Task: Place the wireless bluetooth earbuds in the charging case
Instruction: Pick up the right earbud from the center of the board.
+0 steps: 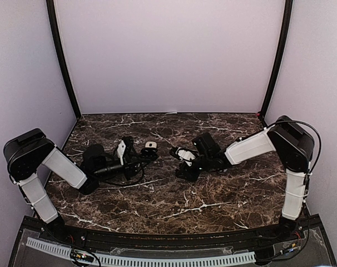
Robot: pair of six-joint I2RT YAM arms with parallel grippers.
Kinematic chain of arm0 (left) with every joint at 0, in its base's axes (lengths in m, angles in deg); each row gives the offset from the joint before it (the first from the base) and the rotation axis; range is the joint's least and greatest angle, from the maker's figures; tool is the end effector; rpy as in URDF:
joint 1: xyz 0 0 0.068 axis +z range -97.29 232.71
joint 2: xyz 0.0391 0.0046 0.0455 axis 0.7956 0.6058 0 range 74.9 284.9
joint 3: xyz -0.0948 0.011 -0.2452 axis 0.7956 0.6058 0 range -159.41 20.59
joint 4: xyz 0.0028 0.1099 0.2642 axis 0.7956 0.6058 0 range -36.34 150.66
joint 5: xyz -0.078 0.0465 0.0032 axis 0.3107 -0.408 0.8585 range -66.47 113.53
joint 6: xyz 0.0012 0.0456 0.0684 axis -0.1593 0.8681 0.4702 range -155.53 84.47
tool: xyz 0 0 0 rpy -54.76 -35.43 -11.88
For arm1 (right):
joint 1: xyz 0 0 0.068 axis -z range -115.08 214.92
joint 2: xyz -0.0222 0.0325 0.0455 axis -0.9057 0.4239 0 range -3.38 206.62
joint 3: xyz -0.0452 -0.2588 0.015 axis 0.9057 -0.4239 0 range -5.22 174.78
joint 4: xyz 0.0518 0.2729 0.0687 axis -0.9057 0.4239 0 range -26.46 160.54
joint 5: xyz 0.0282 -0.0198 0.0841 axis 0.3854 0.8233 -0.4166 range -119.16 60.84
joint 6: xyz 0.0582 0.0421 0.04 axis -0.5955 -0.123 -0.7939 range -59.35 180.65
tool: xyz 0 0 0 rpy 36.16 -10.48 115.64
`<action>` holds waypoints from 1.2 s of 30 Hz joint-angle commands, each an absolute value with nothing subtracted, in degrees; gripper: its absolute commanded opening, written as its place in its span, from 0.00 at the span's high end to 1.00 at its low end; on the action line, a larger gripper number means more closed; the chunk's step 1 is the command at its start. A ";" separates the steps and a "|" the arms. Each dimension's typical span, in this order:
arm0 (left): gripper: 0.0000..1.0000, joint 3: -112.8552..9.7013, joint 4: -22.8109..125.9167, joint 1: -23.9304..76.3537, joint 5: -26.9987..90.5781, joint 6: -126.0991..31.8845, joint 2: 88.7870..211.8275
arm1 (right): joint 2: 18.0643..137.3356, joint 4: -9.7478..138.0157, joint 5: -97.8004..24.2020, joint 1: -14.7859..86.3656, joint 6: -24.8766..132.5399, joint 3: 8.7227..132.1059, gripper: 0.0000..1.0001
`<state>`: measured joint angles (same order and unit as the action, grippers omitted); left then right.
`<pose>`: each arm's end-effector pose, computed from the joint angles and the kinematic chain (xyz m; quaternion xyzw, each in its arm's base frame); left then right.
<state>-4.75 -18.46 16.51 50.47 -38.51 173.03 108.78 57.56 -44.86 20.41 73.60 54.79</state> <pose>0.2483 -0.2218 0.1220 0.3546 0.6160 -0.3853 0.5885 0.2921 0.3143 0.0684 -0.4865 0.7814 0.2225 0.3213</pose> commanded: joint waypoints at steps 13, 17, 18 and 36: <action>0.94 -4.37 -18.24 16.68 51.05 -36.48 170.69 | 109.80 58.96 -43.99 19.30 75.61 57.40 0.70; 0.95 -4.88 -17.02 16.70 51.78 -34.98 170.74 | 107.81 58.03 -44.35 19.30 75.35 56.12 0.72; 0.95 -4.85 -17.05 16.69 52.08 -34.66 170.71 | 107.30 58.00 -44.43 19.30 75.25 55.78 0.73; 0.98 -4.36 -21.03 16.02 60.82 -30.23 172.59 | 92.61 55.92 -45.24 18.44 72.25 46.17 0.77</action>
<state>-4.75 -17.00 16.48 56.11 -32.22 173.03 97.43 58.24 -44.69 19.49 73.40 48.71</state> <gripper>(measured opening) 0.243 0.233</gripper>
